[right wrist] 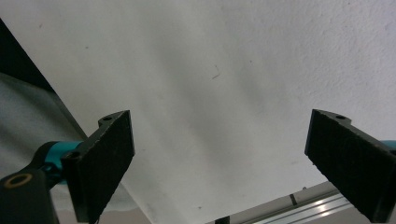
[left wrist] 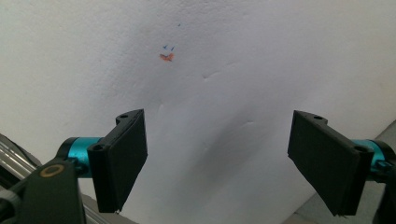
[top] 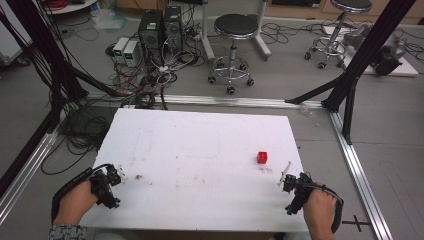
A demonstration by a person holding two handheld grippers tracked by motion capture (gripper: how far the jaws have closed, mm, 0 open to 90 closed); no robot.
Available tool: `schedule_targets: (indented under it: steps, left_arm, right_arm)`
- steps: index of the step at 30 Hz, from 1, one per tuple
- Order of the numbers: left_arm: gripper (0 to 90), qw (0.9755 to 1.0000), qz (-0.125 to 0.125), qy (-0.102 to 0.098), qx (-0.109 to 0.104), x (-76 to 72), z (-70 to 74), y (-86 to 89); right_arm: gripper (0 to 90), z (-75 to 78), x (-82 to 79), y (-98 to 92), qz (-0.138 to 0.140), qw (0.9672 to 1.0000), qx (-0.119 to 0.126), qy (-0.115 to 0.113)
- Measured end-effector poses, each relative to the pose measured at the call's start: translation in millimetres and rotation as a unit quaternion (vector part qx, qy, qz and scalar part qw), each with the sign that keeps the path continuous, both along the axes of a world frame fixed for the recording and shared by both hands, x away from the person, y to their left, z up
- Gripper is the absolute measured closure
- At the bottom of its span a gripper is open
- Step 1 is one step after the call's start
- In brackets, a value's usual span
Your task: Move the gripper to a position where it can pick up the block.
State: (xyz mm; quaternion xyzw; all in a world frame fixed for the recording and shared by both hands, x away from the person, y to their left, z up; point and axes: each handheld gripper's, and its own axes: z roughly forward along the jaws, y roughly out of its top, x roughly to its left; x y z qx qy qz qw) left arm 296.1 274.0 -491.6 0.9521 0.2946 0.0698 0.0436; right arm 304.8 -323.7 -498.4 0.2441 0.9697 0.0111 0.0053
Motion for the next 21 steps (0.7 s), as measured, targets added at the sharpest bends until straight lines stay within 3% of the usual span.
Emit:
schedule_targets:
  steps: [6, 21]
  left_arm:
    - [20.2, 0.9999, -0.012, -0.002, 0.002, -0.9, 2.4, -3.8]
    - [20.7, 1.0, -0.007, -0.003, 0.004, -1.6, 2.9, -3.2]
  right_arm:
    - [7.5, 1.6, -1.9, -1.2, 0.0, 1.0, 0.001, 0.0]
    - [7.5, 0.5, -2.4, -0.3, 0.007, 1.0, 0.001, 0.0]
